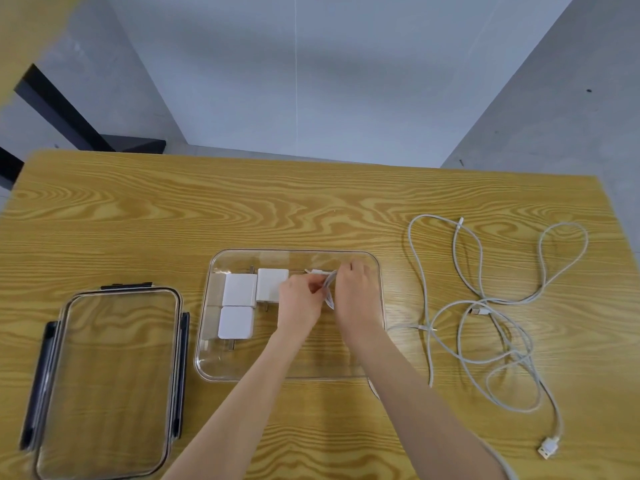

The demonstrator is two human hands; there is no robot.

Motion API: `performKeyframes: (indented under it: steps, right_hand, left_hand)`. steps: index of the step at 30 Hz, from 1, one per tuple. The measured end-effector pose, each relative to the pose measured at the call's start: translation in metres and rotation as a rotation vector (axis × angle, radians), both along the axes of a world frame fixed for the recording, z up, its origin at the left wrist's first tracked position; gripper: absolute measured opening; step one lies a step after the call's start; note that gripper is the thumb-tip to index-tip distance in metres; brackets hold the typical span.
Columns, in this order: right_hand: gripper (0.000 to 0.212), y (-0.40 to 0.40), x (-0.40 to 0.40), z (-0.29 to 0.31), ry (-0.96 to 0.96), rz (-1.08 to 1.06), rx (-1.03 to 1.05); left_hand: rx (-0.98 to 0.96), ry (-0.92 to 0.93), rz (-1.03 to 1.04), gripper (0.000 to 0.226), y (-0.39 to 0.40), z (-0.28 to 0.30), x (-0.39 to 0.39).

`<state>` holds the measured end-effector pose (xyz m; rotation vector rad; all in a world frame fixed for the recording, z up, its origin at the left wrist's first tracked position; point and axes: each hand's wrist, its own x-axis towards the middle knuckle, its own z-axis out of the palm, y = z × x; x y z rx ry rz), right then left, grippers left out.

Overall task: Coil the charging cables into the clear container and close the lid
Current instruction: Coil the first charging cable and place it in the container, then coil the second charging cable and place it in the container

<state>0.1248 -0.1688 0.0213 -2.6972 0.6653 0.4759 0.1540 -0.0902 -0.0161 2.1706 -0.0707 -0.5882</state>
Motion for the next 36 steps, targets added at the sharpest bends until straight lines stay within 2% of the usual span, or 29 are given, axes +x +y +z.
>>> performKeyframes:
  steps: [3,6,11,16,20,23,27,29,32,36]
  right_hand:
    - [0.03,0.001,-0.005,-0.002,-0.025,-0.006,0.021]
    - [0.039,-0.006,-0.012,0.001,-0.187,-0.03,0.16]
    - [0.034,-0.036,-0.034,0.025,-0.51,-0.331,0.408]
    - [0.03,-0.063,-0.06,0.025,-0.538,-0.487,0.533]
    - [0.022,-0.072,-0.085,0.022,-0.533,-0.552,0.657]
    - [0.021,-0.084,-0.104,0.031,-0.593,-0.585,0.727]
    - [0.016,-0.118,-0.146,0.046,-0.731,-0.684,0.719]
    - [0.014,-0.136,-0.172,0.045,-0.756,-0.772,0.669]
    - [0.013,-0.159,-0.211,0.033,-0.751,-0.92,0.505]
    - [0.017,-0.177,-0.251,0.014,-0.661,-1.015,0.237]
  left_hand:
    - [0.017,-0.009,0.051,0.01,-0.002,-0.005,0.001]
    - [0.019,0.021,0.07,0.009,-0.002,-0.008,0.0]
    - [0.014,0.034,0.064,0.02,-0.001,-0.002,-0.006]
    - [0.051,0.002,0.057,0.025,0.0,0.008,-0.014]
    - [0.125,-0.162,-0.028,0.019,-0.006,0.034,-0.029]
    - [0.0,-0.335,-0.176,0.014,-0.028,0.067,-0.047]
    - [-0.226,-0.356,-0.38,0.013,-0.066,0.095,-0.085]
    - [-0.269,-0.324,-0.48,0.014,-0.083,0.094,-0.104]
    - [-0.261,-0.26,-0.59,0.02,-0.102,0.079,-0.131]
    - [-0.257,-0.195,-0.63,0.025,-0.124,0.06,-0.159]
